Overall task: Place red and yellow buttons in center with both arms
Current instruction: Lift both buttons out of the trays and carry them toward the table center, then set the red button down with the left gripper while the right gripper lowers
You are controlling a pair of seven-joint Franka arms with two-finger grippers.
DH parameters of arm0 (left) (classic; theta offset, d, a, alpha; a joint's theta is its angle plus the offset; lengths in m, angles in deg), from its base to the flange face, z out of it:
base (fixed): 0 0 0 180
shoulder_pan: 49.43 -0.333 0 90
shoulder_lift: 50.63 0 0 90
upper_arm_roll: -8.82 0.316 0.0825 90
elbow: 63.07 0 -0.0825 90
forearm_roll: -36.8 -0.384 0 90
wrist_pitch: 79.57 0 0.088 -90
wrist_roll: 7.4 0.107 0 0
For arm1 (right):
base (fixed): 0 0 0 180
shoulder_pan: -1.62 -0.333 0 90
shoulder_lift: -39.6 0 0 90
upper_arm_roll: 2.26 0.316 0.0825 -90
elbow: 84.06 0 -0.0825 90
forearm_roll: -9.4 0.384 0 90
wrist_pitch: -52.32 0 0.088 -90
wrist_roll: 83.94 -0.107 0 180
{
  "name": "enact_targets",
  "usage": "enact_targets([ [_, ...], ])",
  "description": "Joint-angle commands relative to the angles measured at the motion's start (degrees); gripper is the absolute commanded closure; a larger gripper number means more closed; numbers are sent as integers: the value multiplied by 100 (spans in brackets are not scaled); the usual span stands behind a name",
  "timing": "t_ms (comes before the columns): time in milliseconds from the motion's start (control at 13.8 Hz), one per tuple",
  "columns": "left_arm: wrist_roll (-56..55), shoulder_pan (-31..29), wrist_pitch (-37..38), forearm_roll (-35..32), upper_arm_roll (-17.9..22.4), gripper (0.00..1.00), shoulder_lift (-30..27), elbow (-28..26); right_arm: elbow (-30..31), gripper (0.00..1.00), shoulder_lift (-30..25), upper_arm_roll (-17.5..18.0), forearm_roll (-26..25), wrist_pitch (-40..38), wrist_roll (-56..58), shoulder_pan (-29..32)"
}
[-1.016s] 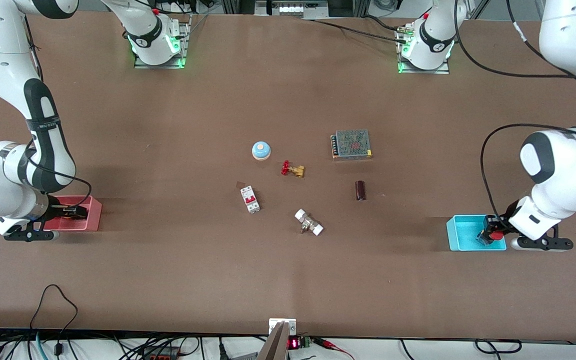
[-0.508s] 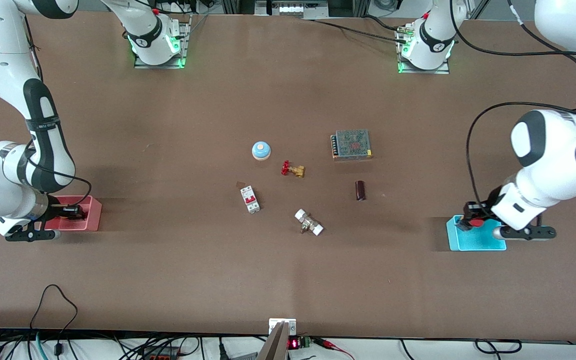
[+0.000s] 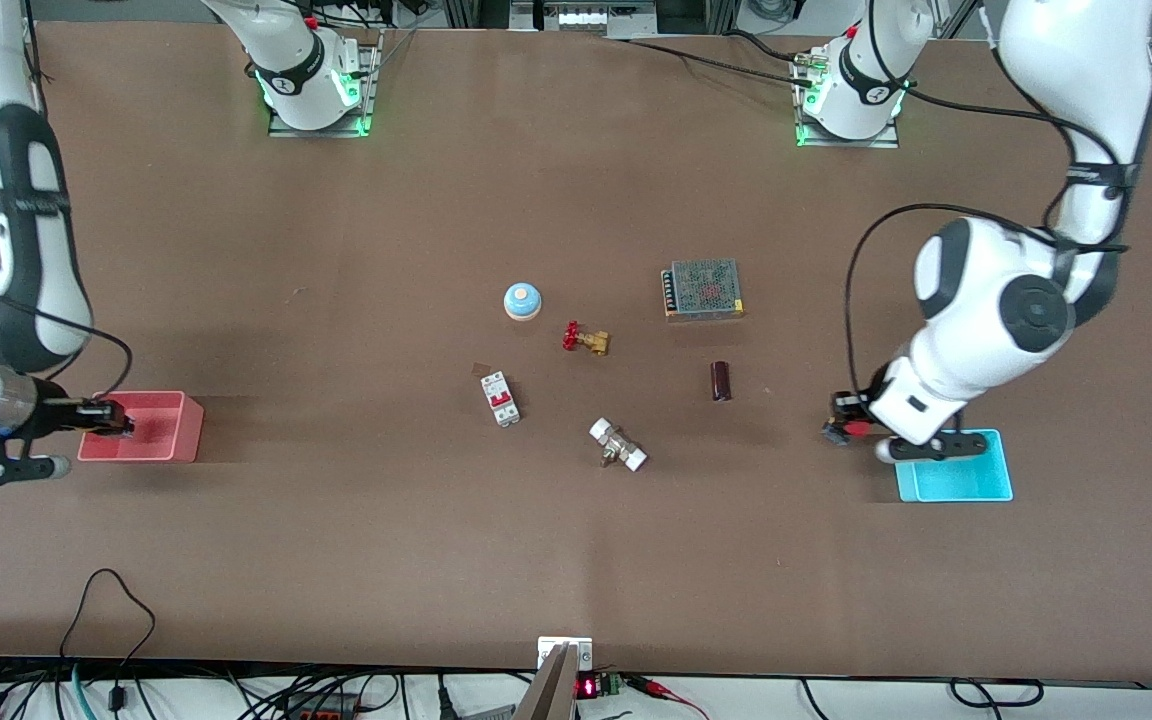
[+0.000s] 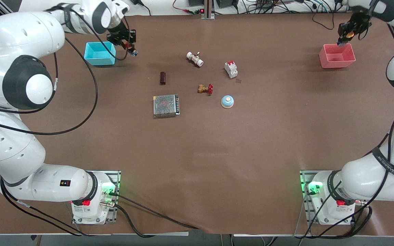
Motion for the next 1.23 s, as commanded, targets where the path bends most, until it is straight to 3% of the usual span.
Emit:
enact_targets([
  [0,-383,377,-435,17,63,76,85,-314,166,70,-378,41,90,-518,-301,-438],
  [290,-419,676,-506,-35,89,76,331,-324,1112,70,-755,76,686,-327,-892,-1036],
  [435,-427,738,-533,-71,89,76,419,-324,1718,70,-940,76,732,234,-1346,-1440],
  [653,-436,738,-533,-150,89,67,507,-324,2344,70,-1011,58,706,903,-2224,-2073],
  [871,-445,729,-524,-159,89,44,525,-324,2888,69,-1019,58,688,1395,-2631,-2329],
  [1016,-445,703,-506,-159,89,25,455,-297,3432,69,-1055,67,688,2131,-2719,-2373],
  [1161,-445,659,-445,-159,107,7,289,-262,3584,69,-1011,67,697,2381,-3156,-2539],
])
